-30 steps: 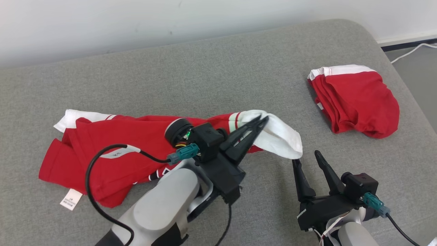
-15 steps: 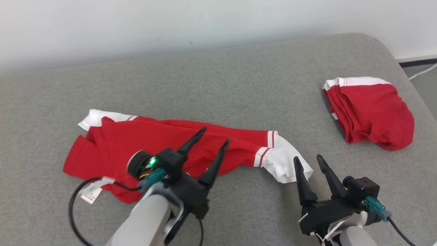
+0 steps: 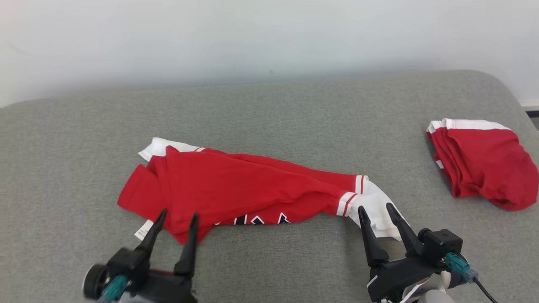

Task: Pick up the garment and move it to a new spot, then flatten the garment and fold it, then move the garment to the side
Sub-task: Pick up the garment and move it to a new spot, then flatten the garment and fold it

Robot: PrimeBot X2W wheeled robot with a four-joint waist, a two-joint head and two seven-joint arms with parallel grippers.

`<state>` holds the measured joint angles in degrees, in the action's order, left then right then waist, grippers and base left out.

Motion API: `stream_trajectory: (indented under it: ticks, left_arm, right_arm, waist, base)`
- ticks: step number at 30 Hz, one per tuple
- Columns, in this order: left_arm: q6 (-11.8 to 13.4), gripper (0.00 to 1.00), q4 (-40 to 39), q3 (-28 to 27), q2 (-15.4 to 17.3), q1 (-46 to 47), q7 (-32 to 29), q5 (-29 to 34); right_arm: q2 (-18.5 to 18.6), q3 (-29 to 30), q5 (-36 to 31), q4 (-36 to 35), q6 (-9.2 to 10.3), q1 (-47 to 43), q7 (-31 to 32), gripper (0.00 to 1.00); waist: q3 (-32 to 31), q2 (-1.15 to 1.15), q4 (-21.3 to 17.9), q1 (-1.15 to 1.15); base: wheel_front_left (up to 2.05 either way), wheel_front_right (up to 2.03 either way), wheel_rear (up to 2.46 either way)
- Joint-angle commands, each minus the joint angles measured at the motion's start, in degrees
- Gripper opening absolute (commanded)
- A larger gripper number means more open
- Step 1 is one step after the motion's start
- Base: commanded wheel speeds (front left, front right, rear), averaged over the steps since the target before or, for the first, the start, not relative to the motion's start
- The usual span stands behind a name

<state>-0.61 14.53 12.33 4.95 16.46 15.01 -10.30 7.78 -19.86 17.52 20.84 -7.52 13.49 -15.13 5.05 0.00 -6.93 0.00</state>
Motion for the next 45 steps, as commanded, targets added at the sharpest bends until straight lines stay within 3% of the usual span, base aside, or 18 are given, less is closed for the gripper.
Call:
stream_trajectory:
  ticks: [1,8,17,27,45]
  left_arm:
    - [0.0,1.00,-0.4,-1.0,0.0,-1.6,0.2,0.7]
    - [-1.3,1.00,-1.9,-7.1,-1.3,-6.9,0.2,1.7]
    - [-2.4,1.00,-1.9,-8.1,-2.0,-7.8,0.2,0.1]
    - [-4.3,1.00,2.5,-5.2,-2.0,-2.1,0.2,-4.1]
    - [-6.1,1.00,8.6,-8.9,-2.0,2.3,0.2,-6.6]
  right_arm:
    - [0.3,-0.2,-0.4,-0.1,0.08,-0.4,0.0,1.00]
    - [0.7,-0.1,-0.5,0.2,0.08,-0.7,0.0,1.00]
    - [1.2,0.9,-0.9,1.0,0.08,-0.7,0.0,1.00]
    - [1.4,0.6,-0.3,0.2,0.08,1.2,0.0,1.00]
    - [1.3,1.3,-0.6,-0.7,0.08,1.8,0.0,1.00]
  waist:
    - [-0.7,0.00,1.0,0.00]
    - [-1.0,0.00,2.9,0.00]
    - [0.3,0.00,3.7,0.00]
    - [3.6,0.00,0.8,0.00]
    - [6.3,0.00,-2.5,0.00]
  base:
    - [0.00,0.00,0.00]
    - [0.00,0.00,0.00]
    - [0.00,0.00,0.00]
    - [0.00,0.00,0.00]
    - [0.00,0.00,0.00]
